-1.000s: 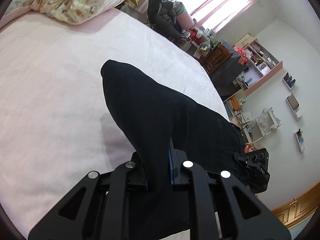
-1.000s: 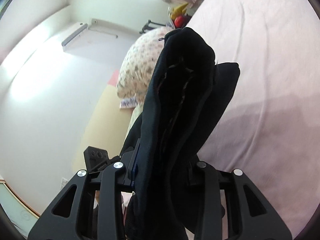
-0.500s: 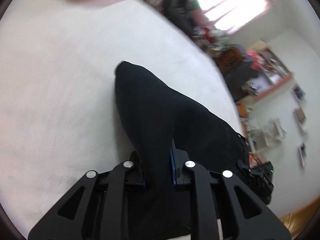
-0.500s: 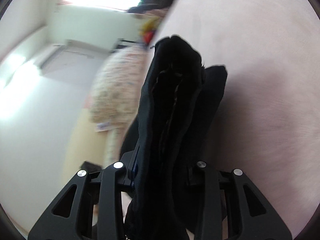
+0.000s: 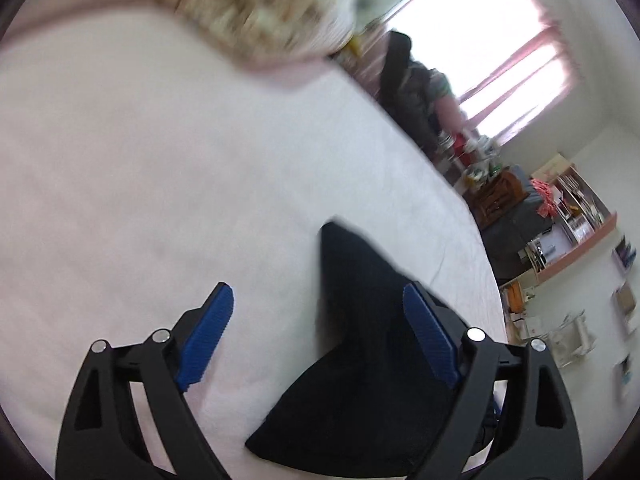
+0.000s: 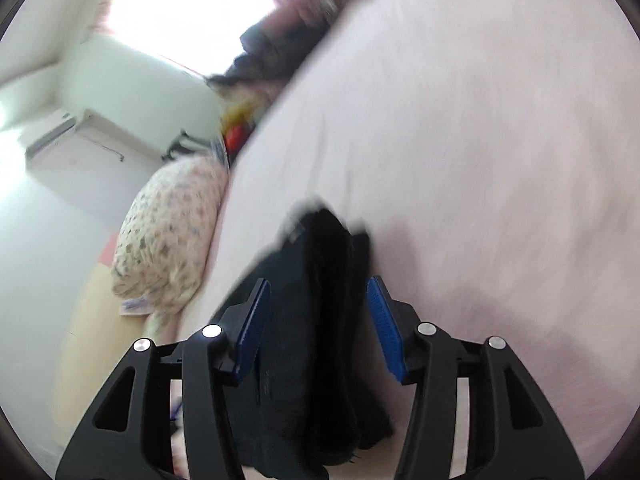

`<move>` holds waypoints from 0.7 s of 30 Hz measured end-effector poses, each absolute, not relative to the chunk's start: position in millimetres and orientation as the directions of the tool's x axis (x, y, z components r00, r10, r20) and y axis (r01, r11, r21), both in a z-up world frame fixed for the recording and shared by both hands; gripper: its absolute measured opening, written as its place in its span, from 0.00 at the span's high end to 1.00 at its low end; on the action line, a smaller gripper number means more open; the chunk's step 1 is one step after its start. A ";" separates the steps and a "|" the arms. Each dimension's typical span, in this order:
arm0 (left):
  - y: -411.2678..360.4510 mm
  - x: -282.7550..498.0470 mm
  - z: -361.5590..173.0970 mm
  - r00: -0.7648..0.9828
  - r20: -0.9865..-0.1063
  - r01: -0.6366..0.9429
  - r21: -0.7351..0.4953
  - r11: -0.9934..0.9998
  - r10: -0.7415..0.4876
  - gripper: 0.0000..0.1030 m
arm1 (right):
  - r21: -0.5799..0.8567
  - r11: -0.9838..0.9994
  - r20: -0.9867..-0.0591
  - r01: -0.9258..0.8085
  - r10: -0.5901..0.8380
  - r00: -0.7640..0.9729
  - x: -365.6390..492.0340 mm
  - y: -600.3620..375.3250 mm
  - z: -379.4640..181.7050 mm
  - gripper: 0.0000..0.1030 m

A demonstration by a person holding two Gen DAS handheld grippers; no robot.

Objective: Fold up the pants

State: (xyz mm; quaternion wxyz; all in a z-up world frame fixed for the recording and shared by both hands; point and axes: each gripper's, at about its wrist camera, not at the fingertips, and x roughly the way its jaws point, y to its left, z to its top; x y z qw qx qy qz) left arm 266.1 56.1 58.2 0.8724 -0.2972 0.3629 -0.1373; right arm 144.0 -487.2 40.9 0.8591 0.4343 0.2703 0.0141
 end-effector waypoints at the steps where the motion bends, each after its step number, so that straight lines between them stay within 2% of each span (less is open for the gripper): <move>1: 50.8 262.4 65.9 0.708 -0.529 0.062 -0.614 0.787 -0.468 0.12 | 0.721 0.678 -0.404 0.143 0.244 0.881 137.2 -477.2 60.8 0.49; 4: 7.5 251.0 88.0 0.696 -0.451 0.235 -0.593 0.771 -0.559 0.07 | 0.630 0.776 -0.339 -0.007 0.283 0.898 140.0 -446.0 92.2 0.49; 8: -41.2 246.8 85.1 0.655 -0.441 0.328 -0.565 0.757 -0.613 0.04 | 0.537 0.838 -0.379 -0.095 0.341 0.860 150.8 -409.3 97.3 0.49; 10: -49.6 256.3 69.0 0.645 -0.495 0.294 -0.543 0.786 -0.583 0.04 | 0.534 0.841 -0.443 -0.087 0.366 0.818 155.1 -399.3 78.6 0.49; 12: -51.3 276.6 43.2 0.608 -0.586 0.198 -0.542 0.817 -0.536 0.04 | 0.529 0.849 -0.572 0.010 0.348 0.743 169.9 -399.6 50.5 0.50; 13: -49.2 283.3 30.0 0.583 -0.613 0.157 -0.559 0.814 -0.533 0.05 | 0.538 0.842 -0.597 0.038 0.349 0.722 172.0 -399.2 38.8 0.50; 15: -39.5 294.7 1.3 0.537 -0.613 0.090 -0.642 0.762 -0.580 0.08 | 0.592 0.803 -0.582 0.065 0.371 0.724 171.7 -412.2 20.1 0.59; 16: -38.1 295.3 -0.2 0.551 -0.597 0.092 -0.650 0.754 -0.582 0.08 | 0.608 0.790 -0.581 0.075 0.379 0.721 172.8 -414.7 19.9 0.60; 18: -45.6 297.7 4.4 0.546 -0.630 0.087 -0.613 0.785 -0.552 0.08 | 0.636 0.767 -0.578 0.089 0.396 0.714 173.3 -419.8 18.9 0.60; 21: -46.2 294.1 19.5 0.554 -0.632 0.107 -0.592 0.799 -0.543 0.08 | 0.678 0.731 -0.517 0.081 0.395 0.759 158.5 -426.3 32.7 0.59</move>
